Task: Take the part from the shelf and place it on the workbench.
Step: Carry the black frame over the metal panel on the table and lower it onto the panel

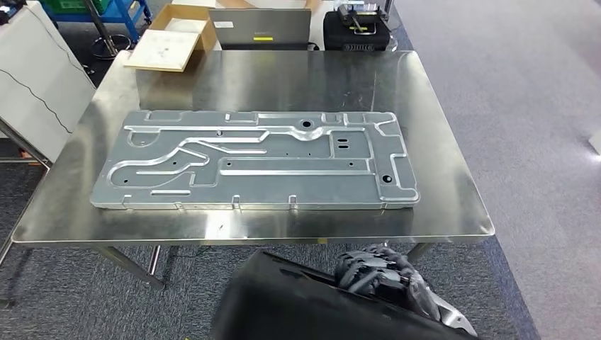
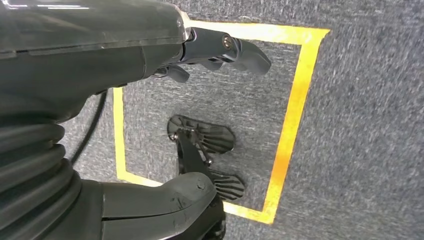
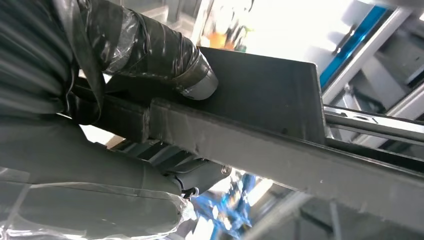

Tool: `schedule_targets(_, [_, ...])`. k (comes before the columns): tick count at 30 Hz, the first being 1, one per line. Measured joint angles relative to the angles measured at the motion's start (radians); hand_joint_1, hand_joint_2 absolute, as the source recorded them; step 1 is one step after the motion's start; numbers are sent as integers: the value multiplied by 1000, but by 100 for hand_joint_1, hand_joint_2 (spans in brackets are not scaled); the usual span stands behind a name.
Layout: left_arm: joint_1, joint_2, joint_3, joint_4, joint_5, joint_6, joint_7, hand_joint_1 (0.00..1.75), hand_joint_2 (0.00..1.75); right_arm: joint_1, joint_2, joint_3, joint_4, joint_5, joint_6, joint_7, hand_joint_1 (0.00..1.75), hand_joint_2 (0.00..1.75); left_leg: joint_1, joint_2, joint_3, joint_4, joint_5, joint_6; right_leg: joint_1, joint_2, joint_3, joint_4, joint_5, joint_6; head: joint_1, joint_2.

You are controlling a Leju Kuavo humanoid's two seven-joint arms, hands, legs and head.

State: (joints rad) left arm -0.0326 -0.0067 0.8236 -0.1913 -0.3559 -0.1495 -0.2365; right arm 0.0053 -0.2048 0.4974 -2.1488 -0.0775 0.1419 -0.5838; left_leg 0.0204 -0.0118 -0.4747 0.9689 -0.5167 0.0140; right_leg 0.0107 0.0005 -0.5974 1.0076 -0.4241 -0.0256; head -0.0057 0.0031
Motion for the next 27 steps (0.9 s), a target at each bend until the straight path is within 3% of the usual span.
schedule_targets(2, [1,1,2,0,0,2,-4,0,175,3,-6,0,-22,51,-52,-7,175,175,-1,3,8,-8,-4,-10,-5,0,11,-21,-2,-3,0,0])
schedule_targets(4, [0,1,4,0,-4,1,-7,0,175,-19,-20,-5,-35,60,-104,21,175,175,-2,5,-9,41,-36,-18,-13,0,26,-38,-1,-7,0,0])
schedule_targets(7, [-3,3,5,0,-26,-8,-6,0,175,-138,-51,-36,-16,-1,-145,135,175,175,0,6,-127,250,-118,-26,-15,2,33,-40,-6,-13,0,0])
schedule_targets(8, [-5,4,5,0,-36,-13,-5,0,175,-197,-63,-57,10,-26,-142,180,175,175,0,6,-160,295,-122,-27,-15,5,33,-38,-8,-13,0,0])
schedule_targets(9, [-7,5,5,0,-47,-18,-3,0,175,-256,-78,-85,45,-48,-130,215,175,175,0,6,-176,301,-102,-27,-14,7,35,-35,-11,-11,0,0])
schedule_targets(10, [-9,6,4,0,-56,-23,-1,0,175,-306,-93,-124,83,-63,-109,232,175,175,0,7,-170,262,-63,-26,-14,7,38,-31,-15,-8,0,0])
schedule_targets(12, [-13,8,4,0,-68,-30,1,0,175,-370,-118,-214,154,-66,-53,221,175,175,0,9,-119,120,27,-22,-12,0,49,-26,-25,1,0,0])
schedule_targets(14, [-12,9,4,0,-74,-32,2,0,175,-399,-128,-286,195,-49,-13,201,175,175,-3,10,-85,30,67,-13,-9,-6,51,-24,-31,10,0,0])
schedule_targets(17, [-11,9,4,0,-78,-34,3,0,175,-416,-130,-343,223,-29,0,193,175,175,-6,7,-84,17,71,6,-9,-8,47,-21,-34,23,0,0])
schedule_targets(19, [-12,9,4,0,-78,-34,3,0,175,-422,-132,-364,234,-24,-1,192,175,175,-3,7,-82,12,74,17,-13,-6,28,24,-66,33,0,0])
schedule_targets(22, [-13,9,4,0,-79,-34,3,0,175,-428,-133,-381,247,-21,-1,191,175,175,-2,9,-81,11,72,24,-20,-4,-71,221,-157,47,0,0])
schedule_targets(23, [-13,9,4,0,-79,-34,3,0,175,-428,-133,-384,252,-19,-2,192,175,175,-2,9,-80,11,70,25,-23,-4,-99,271,-167,50,0,0])
schedule_targets(24, [-13,9,4,0,-80,-34,3,0,175,-428,-133,-385,256,-13,-5,196,175,175,-2,8,-78,12,68,24,-24,-4,-111,284,-157,51,0,0])
schedule_targets(25, [-13,9,4,0,-81,-35,3,0,175,-432,-135,-386,261,-2,-11,205,175,175,-2,8,-73,12,65,23,-26,-4,-101,252,-125,50,0,0])
schedule_targets(27, [-13,9,3,0,-89,-36,3,0,175,-459,-143,-386,279,38,-32,234,175,175,-2,6,-63,11,58,19,-26,-4,-40,111,-41,46,0,0])
